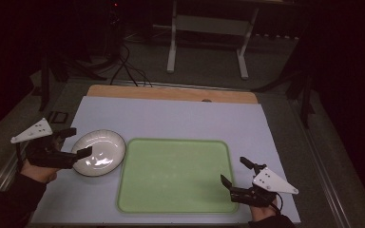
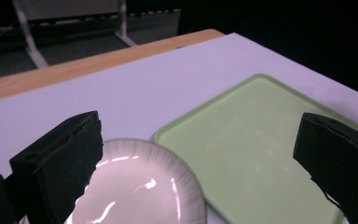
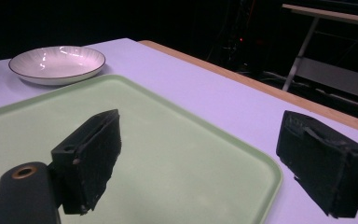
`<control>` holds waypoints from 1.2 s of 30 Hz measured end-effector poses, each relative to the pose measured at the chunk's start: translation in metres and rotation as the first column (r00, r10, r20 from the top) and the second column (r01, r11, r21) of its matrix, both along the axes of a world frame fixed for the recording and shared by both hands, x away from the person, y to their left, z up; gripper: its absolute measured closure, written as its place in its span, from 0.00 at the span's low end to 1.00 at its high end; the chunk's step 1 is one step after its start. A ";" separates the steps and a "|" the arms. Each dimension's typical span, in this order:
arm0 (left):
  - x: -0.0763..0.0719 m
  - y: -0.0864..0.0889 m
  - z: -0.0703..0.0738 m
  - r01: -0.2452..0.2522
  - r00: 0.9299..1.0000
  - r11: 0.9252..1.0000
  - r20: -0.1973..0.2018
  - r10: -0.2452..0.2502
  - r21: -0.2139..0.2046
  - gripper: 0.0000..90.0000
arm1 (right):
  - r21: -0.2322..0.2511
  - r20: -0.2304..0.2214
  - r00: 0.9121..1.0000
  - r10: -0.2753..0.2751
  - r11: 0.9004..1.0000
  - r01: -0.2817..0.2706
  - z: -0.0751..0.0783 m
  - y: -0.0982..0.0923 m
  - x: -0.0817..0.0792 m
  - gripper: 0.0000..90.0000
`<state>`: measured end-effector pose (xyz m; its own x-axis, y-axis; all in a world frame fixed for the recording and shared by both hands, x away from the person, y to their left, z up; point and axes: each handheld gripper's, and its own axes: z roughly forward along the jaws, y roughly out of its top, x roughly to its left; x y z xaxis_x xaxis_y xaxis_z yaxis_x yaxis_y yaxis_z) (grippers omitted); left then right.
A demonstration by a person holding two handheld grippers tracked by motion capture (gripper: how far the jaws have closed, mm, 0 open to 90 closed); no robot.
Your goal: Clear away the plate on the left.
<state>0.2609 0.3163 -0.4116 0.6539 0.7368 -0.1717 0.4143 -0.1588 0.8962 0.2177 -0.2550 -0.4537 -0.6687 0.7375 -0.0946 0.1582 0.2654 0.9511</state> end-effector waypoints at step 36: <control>0.018 0.047 -0.085 -0.268 0.890 0.956 -0.349 0.293 0.119 0.12 | -0.019 -0.004 1.000 -0.001 1.000 0.001 -0.001 0.003 0.000 0.15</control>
<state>0.2790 0.3637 -0.4962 0.3211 0.8983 -0.3001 0.7420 -0.0417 0.6692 0.2179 -0.2524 -0.4547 -0.6685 0.7361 -0.1060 0.1622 0.2834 0.9452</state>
